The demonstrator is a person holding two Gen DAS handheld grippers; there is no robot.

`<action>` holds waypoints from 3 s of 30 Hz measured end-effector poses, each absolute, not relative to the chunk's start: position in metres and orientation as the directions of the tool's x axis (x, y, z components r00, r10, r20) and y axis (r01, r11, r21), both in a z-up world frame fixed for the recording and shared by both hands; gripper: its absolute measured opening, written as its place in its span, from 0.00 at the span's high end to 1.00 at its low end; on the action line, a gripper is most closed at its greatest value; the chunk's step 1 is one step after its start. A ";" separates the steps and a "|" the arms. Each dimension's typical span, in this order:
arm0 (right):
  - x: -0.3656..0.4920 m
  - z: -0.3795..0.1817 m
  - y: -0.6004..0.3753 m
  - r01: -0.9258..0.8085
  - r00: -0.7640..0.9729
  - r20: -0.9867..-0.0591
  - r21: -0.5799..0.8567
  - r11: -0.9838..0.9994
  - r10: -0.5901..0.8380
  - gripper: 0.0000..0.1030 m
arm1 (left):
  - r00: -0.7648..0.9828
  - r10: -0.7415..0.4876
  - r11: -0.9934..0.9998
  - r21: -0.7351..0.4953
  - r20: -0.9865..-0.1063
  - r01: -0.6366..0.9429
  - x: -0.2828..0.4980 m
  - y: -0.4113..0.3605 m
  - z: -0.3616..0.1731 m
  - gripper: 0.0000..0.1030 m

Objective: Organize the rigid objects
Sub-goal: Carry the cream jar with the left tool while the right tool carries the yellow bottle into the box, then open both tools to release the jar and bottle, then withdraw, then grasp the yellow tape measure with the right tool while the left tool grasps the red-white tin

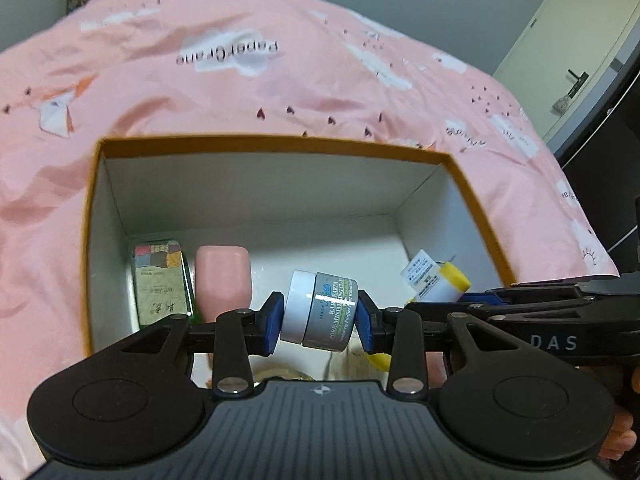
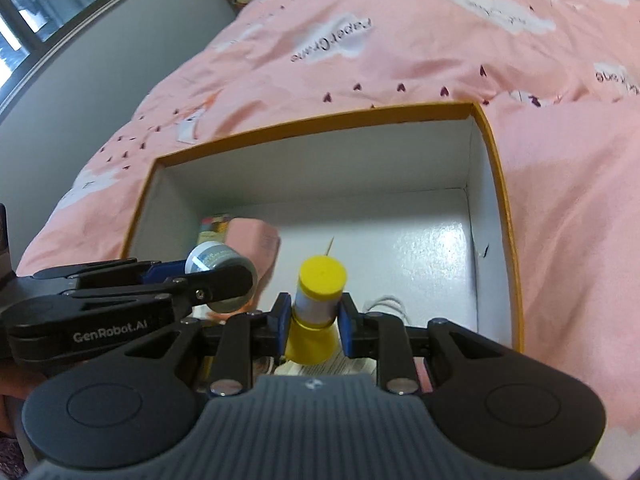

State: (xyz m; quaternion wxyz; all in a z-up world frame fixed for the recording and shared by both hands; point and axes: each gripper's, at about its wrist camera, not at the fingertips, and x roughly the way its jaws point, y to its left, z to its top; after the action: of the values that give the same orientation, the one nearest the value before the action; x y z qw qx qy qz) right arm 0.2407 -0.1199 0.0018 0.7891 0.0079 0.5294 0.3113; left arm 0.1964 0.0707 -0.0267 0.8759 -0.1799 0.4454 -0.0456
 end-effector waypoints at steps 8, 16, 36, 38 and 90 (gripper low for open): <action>0.263 -0.016 -0.101 -0.480 0.217 -0.833 0.363 0.799 0.509 0.77 | 0.512 -0.253 0.932 -0.349 -0.821 -0.099 0.209 0.073 -0.052 0.59; 0.275 -0.031 -0.090 -0.484 0.196 -0.847 0.355 0.800 0.495 0.77 | 0.463 -0.189 0.964 -0.253 -0.866 -0.082 0.214 0.065 -0.060 0.59; 0.268 -0.033 -0.066 -0.538 0.251 -0.867 0.246 0.806 0.432 0.77 | 0.450 -0.136 0.978 -0.192 -0.883 -0.081 0.217 0.055 -0.047 0.32; 0.268 -0.032 -0.067 -0.536 0.252 -0.865 0.249 0.807 0.435 0.77 | 0.480 -0.113 0.980 -0.178 -0.870 -0.091 0.211 0.055 -0.041 0.31; 0.116 -0.001 -0.201 -0.423 0.404 -0.845 0.169 0.890 0.352 0.39 | 0.674 -0.168 0.978 -0.210 -0.719 0.019 0.075 0.000 -0.013 0.38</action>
State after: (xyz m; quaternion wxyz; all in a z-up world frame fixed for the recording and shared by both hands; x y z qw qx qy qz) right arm 0.1155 -0.2011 -0.0011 0.8370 -0.0360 0.4946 0.2314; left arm 0.0754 -0.0002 -0.0128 0.9102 -0.0927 0.4004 -0.0514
